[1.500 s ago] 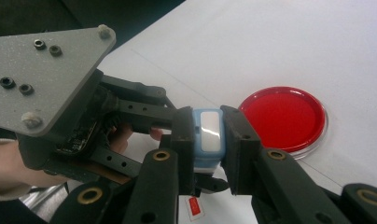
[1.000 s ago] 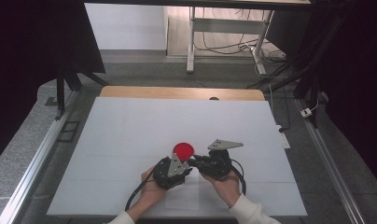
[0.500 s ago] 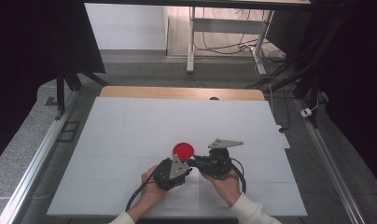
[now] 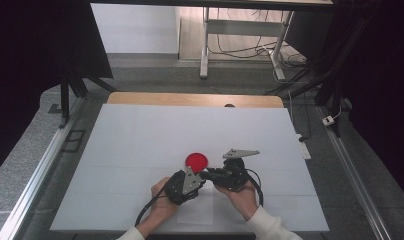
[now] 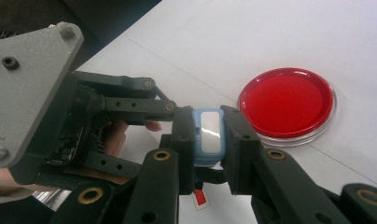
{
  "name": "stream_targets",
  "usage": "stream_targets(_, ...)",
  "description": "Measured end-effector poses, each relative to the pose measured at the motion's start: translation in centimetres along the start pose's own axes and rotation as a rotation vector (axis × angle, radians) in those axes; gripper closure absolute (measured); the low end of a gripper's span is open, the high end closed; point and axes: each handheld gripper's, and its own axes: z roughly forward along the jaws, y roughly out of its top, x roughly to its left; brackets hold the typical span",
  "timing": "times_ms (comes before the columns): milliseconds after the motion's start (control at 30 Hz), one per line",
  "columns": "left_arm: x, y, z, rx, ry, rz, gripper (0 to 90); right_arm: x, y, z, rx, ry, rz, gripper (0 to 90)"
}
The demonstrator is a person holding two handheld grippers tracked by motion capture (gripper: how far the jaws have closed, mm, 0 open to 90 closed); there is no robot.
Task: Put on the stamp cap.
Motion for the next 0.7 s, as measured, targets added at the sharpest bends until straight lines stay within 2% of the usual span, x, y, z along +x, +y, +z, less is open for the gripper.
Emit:
stream_targets(200,0.02,0.03,-0.15,-0.012,0.000,0.003,65.2,0.07,0.00,-0.07,-0.004,0.003,0.000,75.4)
stream_targets(267,0.10,0.01,-0.03,-0.003,-0.018,-0.012,65.1,0.11,0.08,-0.10,0.000,-0.001,-0.007,75.3)
stream_targets(300,0.06,-0.07,0.09,0.007,-0.011,-0.012,65.0,0.12,0.06,-0.10,0.003,-0.004,-0.013,75.3)
stream_targets(367,0.20,-0.27,0.29,0.004,-0.035,-0.034,64.7,0.21,0.02,-0.12,-0.006,-0.014,-0.026,75.2)
stream_targets(433,0.20,-0.27,0.24,-0.003,-0.028,-0.034,64.4,0.26,0.00,-0.10,-0.008,-0.014,-0.036,75.2)
stream_targets(533,0.42,-0.31,0.20,-0.010,-0.044,-0.058,63.4,0.27,0.05,-0.17,-0.016,-0.009,-0.043,75.2)
stream_targets(700,0.93,-0.45,0.22,-0.003,-0.062,-0.104,55.8,0.38,-0.04,-0.15,-0.024,-0.006,-0.061,75.2)
